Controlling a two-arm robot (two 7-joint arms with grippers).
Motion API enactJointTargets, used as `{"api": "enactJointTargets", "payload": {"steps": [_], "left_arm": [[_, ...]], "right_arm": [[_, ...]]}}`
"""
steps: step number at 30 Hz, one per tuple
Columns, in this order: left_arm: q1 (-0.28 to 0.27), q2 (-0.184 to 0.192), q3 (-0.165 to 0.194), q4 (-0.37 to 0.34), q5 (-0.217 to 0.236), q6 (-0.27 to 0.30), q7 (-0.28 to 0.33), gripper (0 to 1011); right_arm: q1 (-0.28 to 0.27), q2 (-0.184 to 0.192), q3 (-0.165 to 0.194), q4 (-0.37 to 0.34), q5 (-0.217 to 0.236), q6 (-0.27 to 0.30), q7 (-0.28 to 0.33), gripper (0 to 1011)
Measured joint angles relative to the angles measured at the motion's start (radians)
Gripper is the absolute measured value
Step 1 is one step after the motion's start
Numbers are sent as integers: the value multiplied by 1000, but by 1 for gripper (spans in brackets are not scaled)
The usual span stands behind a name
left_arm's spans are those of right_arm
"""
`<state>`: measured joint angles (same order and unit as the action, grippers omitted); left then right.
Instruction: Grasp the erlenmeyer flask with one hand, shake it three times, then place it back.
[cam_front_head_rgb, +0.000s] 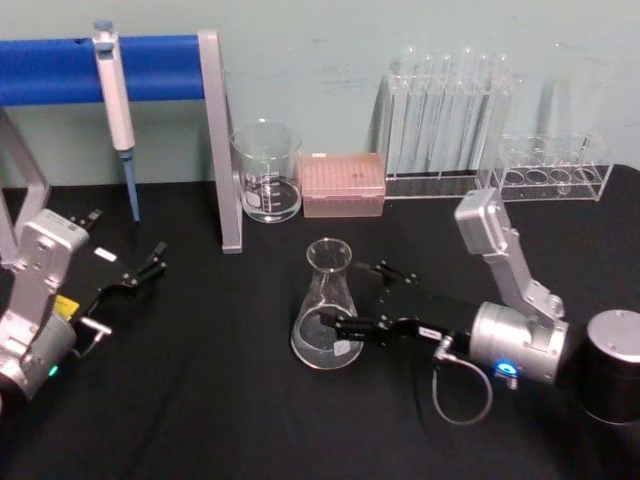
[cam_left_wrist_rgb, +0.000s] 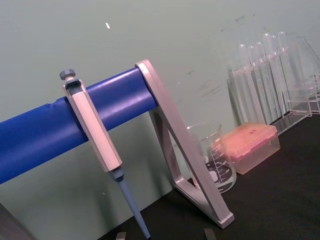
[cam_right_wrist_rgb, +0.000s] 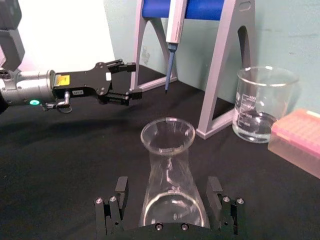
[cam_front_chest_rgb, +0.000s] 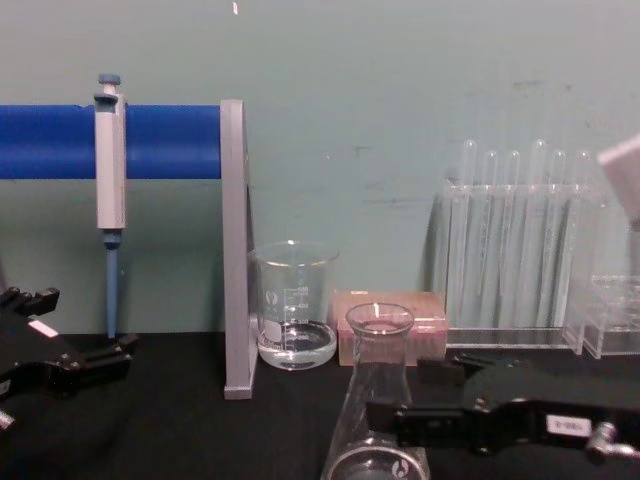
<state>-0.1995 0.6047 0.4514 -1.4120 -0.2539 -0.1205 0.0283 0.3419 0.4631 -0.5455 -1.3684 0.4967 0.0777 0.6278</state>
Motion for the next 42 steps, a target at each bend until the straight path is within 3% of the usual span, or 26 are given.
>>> {"api": "enactJointTargets", "payload": {"steps": [12,20,28,31,35,42], "left_arm": [[0,0,0,0,0,0,0,1001],[0,0,0,0,0,0,0,1001],[0,0,0,0,0,0,0,1001],[0,0,0,0,0,0,0,1001],[0,0,0,0,0,0,0,1001],[0,0,0,0,0,0,0,1001]], "right_arm": [[-99,121,54,-127,72,106,-45,1000],[-123,141,112,-133,101,113,-119,1000],[-108,82,172,-100,81,23,-220,1000],[-88,39,181,-83,32,-32,-277,1000],[-66,-4,177,-62,-25,-63,-335,1000],[-47,-69,161,-19,-128,-72,-450,1000]]}}
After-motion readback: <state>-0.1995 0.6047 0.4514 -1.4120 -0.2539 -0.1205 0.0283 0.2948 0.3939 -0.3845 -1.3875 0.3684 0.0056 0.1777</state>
